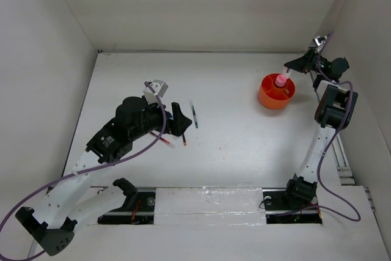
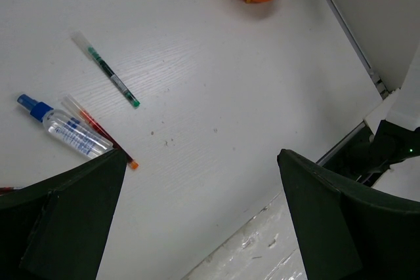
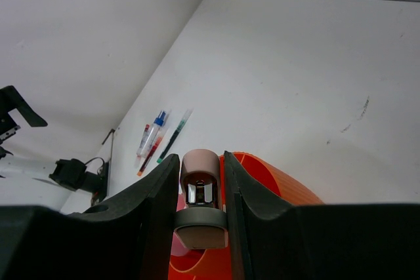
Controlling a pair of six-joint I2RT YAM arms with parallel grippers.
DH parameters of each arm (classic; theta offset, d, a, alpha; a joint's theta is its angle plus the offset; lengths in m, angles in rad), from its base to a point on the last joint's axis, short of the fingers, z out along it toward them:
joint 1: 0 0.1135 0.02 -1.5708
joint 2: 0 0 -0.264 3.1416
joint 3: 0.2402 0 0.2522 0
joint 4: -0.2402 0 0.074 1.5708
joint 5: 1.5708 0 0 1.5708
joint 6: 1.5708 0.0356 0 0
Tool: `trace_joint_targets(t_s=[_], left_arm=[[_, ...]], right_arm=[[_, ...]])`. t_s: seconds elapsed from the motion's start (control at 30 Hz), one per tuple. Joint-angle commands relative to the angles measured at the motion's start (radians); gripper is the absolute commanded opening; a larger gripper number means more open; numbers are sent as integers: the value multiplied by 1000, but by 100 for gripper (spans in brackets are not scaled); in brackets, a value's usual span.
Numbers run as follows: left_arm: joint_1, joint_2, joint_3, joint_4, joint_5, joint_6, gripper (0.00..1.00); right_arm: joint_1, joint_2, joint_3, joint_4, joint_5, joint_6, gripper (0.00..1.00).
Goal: Sort the stationery into containers
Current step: Place the stapler in the storage box.
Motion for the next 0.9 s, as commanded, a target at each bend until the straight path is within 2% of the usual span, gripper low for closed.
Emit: trace_joint_targets(t_s=[0.0, 0.67, 0.87], left_arm=[[4, -19, -4, 35, 16, 13, 100], [4, -28, -4, 35, 16, 22, 100], [4, -28, -4, 35, 16, 22, 100]], right_arm=[[2, -2, 15, 513, 2, 1, 0], [29, 73, 68, 517, 2, 21, 2], [29, 92, 102, 508, 22, 21, 0]])
